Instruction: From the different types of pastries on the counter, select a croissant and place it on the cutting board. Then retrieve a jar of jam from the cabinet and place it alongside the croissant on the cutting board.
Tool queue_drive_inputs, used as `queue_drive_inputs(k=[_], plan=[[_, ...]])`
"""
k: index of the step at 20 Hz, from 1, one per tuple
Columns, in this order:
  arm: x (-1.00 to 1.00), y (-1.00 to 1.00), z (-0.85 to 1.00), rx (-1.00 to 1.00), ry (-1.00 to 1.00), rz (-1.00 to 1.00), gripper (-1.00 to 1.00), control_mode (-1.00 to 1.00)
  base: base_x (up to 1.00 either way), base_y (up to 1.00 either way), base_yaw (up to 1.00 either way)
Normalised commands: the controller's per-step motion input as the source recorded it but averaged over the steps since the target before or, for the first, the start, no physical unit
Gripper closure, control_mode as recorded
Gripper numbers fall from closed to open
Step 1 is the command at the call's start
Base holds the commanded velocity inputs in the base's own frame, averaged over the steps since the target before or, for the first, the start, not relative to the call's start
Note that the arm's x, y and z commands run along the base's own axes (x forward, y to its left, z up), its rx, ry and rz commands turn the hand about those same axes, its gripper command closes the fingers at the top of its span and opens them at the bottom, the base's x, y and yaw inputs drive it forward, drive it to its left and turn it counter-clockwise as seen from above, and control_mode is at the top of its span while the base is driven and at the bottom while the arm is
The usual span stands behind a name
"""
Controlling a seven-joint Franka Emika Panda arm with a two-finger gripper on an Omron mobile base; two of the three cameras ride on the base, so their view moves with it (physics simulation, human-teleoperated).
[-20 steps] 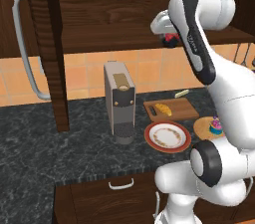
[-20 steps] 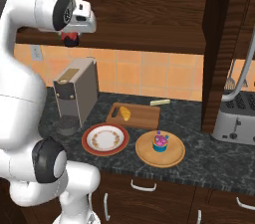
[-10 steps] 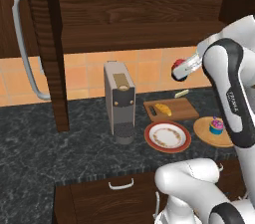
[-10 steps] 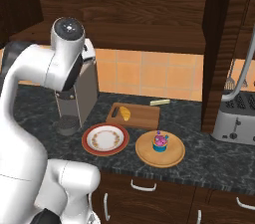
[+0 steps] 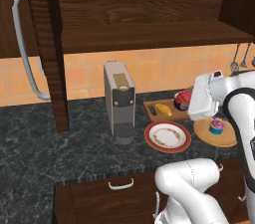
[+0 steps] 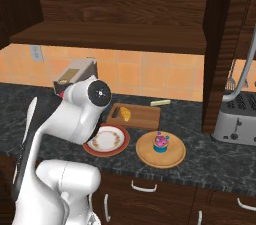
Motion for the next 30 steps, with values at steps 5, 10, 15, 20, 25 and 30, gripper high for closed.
queue_drive_inputs(k=[5,10,15,20,25,30], plan=[[0.26,-0.10,-0.11,-0.03,0.15,0.00,1.00,-1.00,0.00,0.00,0.00],[0.65,-0.50,-0.44,0.00,0.03,0.02,1.00,-1.00,0.00,0.00,0.00],[0.50,-0.82,-0.62,0.00,0.03,0.06,1.00,-1.00,0.00,0.00,0.00],[0.80,-0.63,-0.62,-0.05,0.20,0.01,1.00,-1.00,0.00,0.00,0.00],[0.91,-0.45,-0.53,-0.12,0.34,-0.02,1.00,-1.00,0.00,0.00,0.00],[0.68,-0.47,0.00,0.09,0.03,0.04,1.00,-1.00,0.00,0.00,0.00]])
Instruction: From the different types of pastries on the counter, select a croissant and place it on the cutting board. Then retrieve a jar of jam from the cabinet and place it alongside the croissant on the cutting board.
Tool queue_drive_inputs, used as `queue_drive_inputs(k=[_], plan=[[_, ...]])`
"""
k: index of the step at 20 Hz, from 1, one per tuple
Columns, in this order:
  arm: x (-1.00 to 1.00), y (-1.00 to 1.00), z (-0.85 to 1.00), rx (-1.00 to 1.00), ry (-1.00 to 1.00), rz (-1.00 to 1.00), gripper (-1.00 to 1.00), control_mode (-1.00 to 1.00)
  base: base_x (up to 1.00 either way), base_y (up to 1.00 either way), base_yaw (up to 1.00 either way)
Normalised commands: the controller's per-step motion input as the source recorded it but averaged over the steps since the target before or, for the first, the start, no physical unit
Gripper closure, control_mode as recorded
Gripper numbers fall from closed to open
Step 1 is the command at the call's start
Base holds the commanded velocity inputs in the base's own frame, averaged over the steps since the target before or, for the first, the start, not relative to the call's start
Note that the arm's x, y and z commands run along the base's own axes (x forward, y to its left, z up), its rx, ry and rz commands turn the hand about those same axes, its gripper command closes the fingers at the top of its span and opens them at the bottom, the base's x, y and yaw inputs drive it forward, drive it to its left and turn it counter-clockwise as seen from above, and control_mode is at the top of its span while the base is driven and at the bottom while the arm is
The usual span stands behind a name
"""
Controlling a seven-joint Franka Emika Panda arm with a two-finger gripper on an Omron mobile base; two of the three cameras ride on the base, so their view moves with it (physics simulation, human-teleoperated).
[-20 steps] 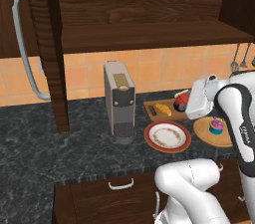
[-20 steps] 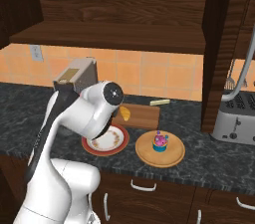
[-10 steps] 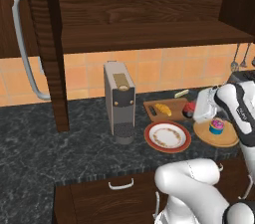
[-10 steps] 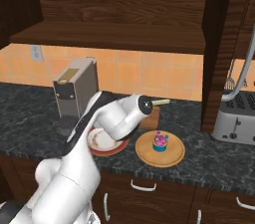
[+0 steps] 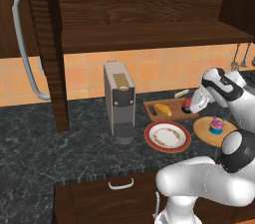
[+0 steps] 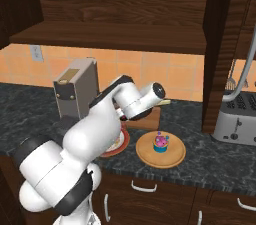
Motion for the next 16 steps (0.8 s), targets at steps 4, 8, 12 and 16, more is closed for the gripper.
queue_drive_inputs(k=[4,8,12,16], plan=[[0.46,-0.27,-0.06,0.03,0.03,0.01,1.00,-1.00,0.00,0.00,0.00],[0.33,-0.05,-0.46,-0.15,0.15,-0.02,1.00,-1.00,0.00,0.00,0.00],[0.55,0.00,-0.17,-0.01,-0.01,0.00,1.00,-1.00,0.00,0.00,0.00],[0.55,0.00,-0.37,-0.03,-0.05,0.00,1.00,-1.00,0.00,0.00,0.00]])
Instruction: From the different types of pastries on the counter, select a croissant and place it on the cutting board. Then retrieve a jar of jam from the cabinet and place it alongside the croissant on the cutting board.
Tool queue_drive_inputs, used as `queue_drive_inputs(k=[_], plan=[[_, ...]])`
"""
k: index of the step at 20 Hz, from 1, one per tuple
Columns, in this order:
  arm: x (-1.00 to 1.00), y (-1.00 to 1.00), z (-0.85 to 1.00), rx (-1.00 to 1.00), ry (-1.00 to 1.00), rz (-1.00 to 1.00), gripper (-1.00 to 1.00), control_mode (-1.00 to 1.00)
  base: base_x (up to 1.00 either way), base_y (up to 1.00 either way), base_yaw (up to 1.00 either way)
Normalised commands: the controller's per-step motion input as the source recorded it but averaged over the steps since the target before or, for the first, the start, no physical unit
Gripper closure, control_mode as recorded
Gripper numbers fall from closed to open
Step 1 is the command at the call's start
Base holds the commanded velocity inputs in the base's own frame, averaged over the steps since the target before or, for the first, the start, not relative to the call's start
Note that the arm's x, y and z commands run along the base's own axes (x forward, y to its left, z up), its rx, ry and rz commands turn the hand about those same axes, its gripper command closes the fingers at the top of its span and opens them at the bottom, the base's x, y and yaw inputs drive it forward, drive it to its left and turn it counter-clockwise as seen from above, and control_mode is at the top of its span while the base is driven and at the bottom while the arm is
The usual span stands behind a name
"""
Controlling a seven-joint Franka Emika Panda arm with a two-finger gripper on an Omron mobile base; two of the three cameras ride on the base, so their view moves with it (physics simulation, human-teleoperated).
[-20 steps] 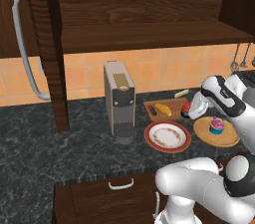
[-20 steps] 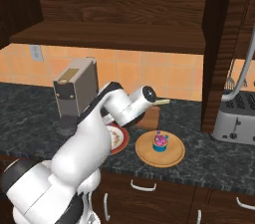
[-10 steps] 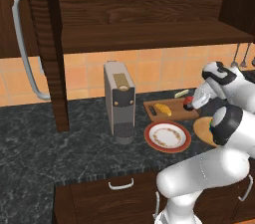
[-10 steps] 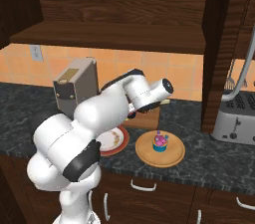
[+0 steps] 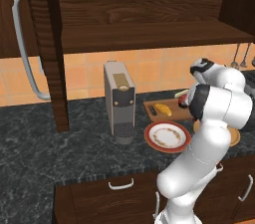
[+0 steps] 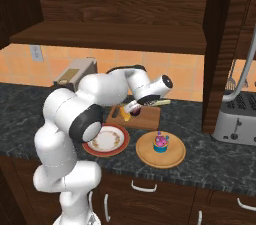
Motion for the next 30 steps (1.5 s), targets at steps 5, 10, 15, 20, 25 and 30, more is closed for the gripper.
queue_drive_inputs(k=[5,10,15,20,25,30], plan=[[0.37,0.00,-0.47,-0.03,-0.08,0.00,1.00,-1.00,0.00,0.00,0.00],[0.33,-0.06,-0.08,0.00,-0.05,0.00,1.00,-1.00,0.00,0.00,0.00],[0.37,-0.01,-0.29,0.00,0.02,0.00,1.00,-1.00,0.00,0.00,0.00],[0.31,0.00,-0.27,0.00,0.02,0.00,1.00,-1.00,0.00,0.00,0.00],[0.34,0.00,0.00,0.00,0.00,0.00,1.00,-1.00,0.00,0.00,0.00],[0.17,0.00,0.00,0.00,0.00,0.00,-1.00,-1.00,0.00,0.00,0.00]])
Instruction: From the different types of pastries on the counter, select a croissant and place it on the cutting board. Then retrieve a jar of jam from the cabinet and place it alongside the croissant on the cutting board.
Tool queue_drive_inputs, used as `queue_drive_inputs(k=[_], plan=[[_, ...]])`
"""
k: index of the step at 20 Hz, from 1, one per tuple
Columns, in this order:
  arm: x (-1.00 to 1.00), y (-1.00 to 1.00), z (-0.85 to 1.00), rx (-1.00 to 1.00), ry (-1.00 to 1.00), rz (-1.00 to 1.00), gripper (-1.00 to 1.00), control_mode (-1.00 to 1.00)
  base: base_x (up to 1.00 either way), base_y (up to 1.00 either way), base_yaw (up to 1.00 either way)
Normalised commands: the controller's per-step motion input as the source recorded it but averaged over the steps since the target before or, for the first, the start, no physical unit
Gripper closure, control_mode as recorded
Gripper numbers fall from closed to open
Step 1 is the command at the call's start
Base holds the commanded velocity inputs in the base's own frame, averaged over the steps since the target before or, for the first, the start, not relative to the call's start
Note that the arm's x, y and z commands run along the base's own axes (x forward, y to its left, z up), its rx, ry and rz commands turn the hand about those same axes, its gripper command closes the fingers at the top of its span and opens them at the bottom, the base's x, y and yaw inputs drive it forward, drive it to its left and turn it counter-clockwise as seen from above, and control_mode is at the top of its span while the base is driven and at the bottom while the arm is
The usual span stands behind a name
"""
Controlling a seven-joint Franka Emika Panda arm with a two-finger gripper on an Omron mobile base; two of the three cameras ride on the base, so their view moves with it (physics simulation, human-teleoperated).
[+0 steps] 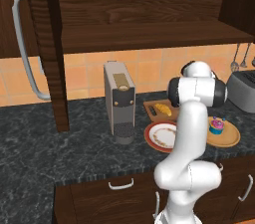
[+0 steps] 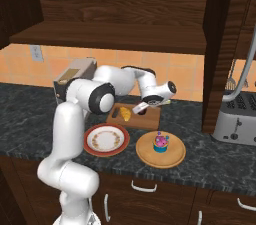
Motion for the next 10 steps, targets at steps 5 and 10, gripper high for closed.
queue_drive_inputs(k=[5,10], plan=[[0.00,0.00,0.07,0.00,0.00,0.00,-1.00,-1.00,0.00,0.00,0.00],[0.00,-0.04,0.45,0.03,0.00,0.00,-1.00,-1.00,0.00,0.00,0.00]])
